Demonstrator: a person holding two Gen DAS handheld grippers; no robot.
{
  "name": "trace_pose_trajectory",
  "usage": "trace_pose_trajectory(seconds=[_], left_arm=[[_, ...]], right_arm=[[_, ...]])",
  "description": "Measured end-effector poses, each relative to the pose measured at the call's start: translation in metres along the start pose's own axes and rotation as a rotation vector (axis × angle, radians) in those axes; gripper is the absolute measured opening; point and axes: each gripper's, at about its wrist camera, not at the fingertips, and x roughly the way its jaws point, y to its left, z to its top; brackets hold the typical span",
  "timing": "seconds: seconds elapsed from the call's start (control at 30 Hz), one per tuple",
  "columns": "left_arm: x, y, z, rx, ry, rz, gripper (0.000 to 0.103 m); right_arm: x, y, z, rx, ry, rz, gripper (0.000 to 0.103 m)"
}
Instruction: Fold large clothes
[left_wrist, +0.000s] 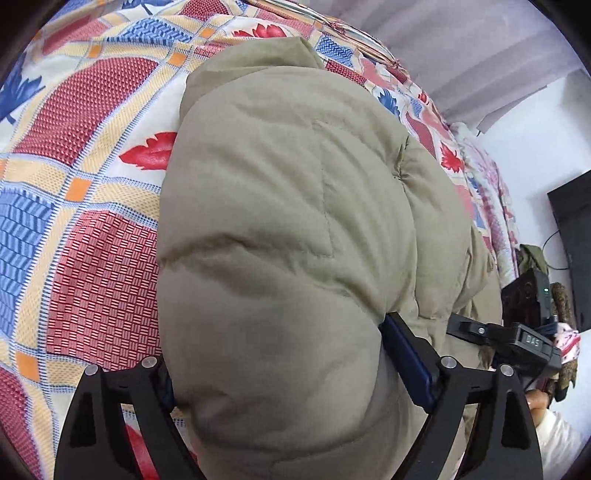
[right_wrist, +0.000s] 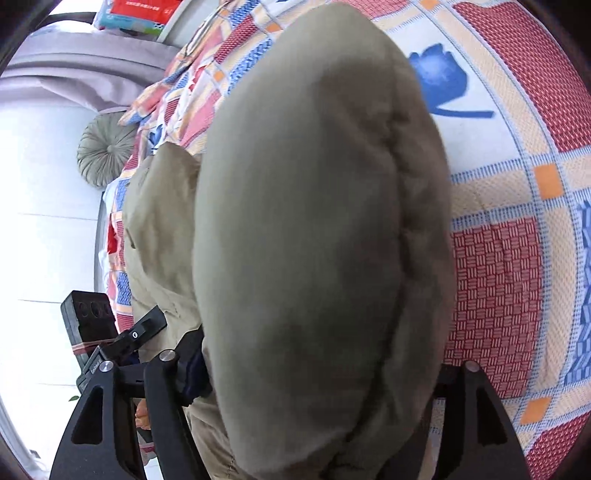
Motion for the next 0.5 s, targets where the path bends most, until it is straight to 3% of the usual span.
trace_pose_trajectory(seconds=[0.37, 0.5], left_arm=[[-0.033, -0.022, -0.004, 0.027, -0.026, 0.177, 0.092], [-0.049, -0.029, -0.009, 0.059, -0.040, 0.233, 0.092]], right_arm=[[-0.087, 0.019, -0.040, -0.035, -0.098, -0.180, 0.074], [-0.097, 0.042, -0.056, -0.042, -0.146, -0.198, 0.074]])
